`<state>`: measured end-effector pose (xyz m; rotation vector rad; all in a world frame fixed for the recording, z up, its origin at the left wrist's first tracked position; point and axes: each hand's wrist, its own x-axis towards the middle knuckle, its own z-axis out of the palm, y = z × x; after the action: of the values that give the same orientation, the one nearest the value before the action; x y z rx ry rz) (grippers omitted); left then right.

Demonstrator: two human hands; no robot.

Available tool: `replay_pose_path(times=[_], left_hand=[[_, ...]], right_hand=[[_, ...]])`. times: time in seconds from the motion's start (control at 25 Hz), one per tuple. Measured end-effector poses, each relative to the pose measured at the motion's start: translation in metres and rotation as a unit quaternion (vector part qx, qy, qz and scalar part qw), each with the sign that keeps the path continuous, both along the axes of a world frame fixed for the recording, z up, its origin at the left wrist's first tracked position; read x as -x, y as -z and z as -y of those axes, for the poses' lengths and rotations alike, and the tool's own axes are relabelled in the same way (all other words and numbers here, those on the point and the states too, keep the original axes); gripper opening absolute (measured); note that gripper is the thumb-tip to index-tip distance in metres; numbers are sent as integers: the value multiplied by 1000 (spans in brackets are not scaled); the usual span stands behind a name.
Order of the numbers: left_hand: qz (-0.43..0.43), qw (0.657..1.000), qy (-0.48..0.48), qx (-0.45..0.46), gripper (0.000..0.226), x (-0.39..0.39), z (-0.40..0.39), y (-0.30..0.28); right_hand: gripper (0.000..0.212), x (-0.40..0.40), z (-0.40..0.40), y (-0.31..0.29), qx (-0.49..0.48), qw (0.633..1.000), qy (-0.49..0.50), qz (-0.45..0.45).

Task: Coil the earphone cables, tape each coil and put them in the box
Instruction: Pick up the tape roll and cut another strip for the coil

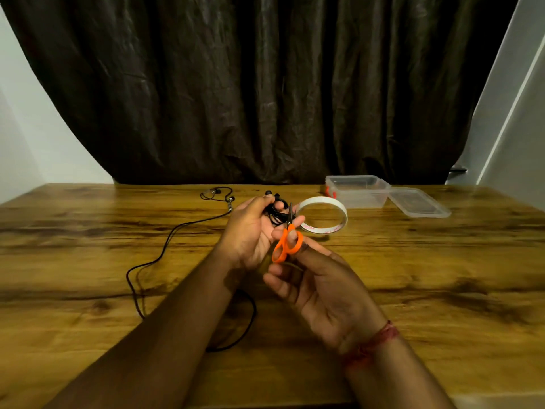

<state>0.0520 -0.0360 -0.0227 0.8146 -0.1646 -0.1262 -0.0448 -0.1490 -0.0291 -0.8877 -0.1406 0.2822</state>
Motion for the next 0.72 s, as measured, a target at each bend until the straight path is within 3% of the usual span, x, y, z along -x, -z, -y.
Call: replay_pose_path(times=[0.28, 0.6, 0.72], left_hand=[[-37, 998, 22, 55, 7, 6, 2, -7], [-32, 999, 28, 25, 5, 10, 3, -10], [-21, 999, 30, 13, 11, 8, 1, -8]], right_hand=[[67, 0, 3, 2, 50, 998, -26, 5], [74, -8, 8, -3, 67, 997, -12, 28], [57, -7, 10, -5, 65, 997, -15, 42]])
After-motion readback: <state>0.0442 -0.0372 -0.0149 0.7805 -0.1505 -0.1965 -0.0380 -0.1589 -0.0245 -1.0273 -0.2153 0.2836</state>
